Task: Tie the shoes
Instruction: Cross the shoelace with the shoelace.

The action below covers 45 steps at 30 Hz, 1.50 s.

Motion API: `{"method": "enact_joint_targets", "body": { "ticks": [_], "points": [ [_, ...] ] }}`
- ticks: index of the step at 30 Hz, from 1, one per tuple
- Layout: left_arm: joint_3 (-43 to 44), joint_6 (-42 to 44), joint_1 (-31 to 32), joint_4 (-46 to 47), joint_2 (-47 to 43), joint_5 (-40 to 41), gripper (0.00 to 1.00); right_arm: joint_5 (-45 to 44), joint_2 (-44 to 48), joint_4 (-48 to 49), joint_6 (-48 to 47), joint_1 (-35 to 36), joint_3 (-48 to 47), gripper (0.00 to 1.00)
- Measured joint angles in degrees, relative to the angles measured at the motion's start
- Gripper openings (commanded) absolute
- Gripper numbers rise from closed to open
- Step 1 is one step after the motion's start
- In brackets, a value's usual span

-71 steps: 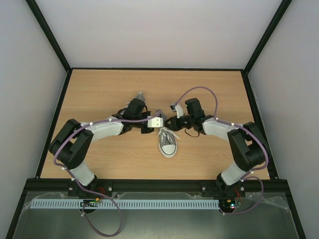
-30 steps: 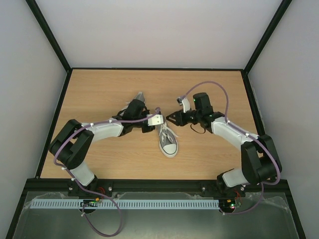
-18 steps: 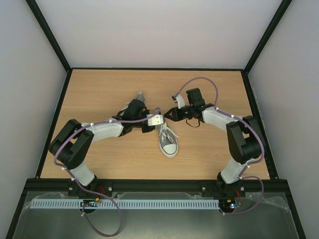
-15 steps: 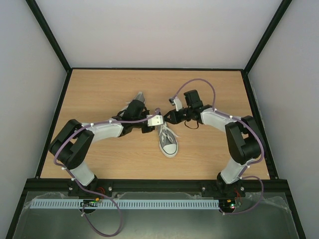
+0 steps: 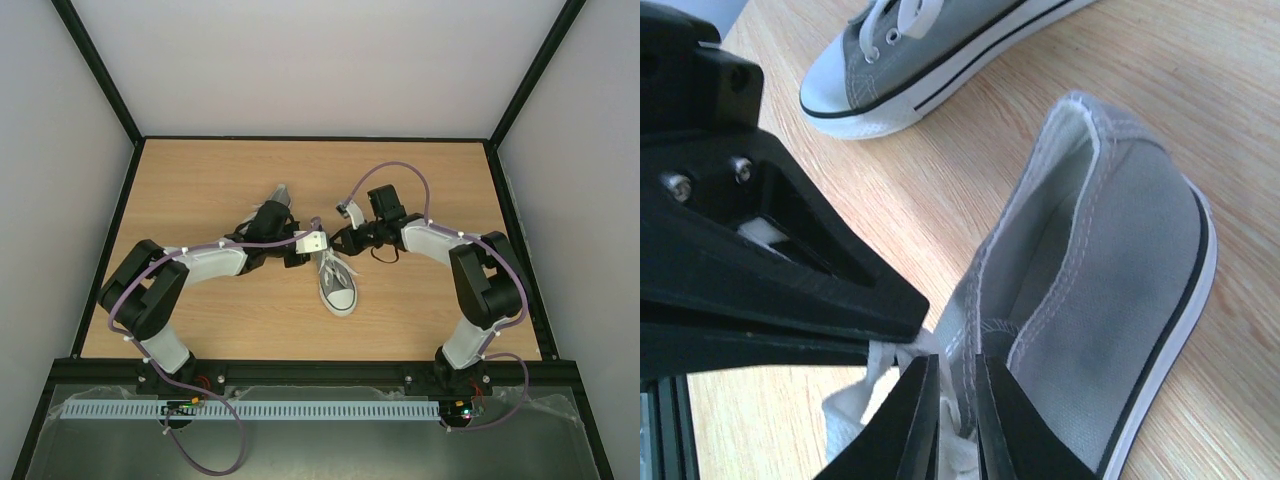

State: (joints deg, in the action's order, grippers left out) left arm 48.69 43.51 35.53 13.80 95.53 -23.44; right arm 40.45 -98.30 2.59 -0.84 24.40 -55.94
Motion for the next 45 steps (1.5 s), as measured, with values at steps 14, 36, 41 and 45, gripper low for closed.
{"method": "enact_joint_targets", "body": {
  "ticks": [14, 36, 41, 45],
  "points": [
    [0.0, 0.0, -0.2, 0.0, 0.0, 0.0, 0.02, 1.2, 0.0, 0.2, -1.0, 0.5, 1.1, 0.18],
    [-0.3, 1.0, -0.3, 0.0, -0.3, -0.3, 0.03, 1.8, 1.0, 3.2, 1.2, 0.5, 1.5, 0.18],
    [-0.5, 1.0, -0.4, 0.0, -0.3, -0.3, 0.03, 3.0, 1.9, 3.1, 0.4, 0.5, 2.2, 0.14],
    [-0.5, 1.0, -0.5, 0.0, -0.3, -0.3, 0.03, 2.3, 1.9, 2.9, 0.0, 0.5, 2.3, 0.12]
  ]
}}
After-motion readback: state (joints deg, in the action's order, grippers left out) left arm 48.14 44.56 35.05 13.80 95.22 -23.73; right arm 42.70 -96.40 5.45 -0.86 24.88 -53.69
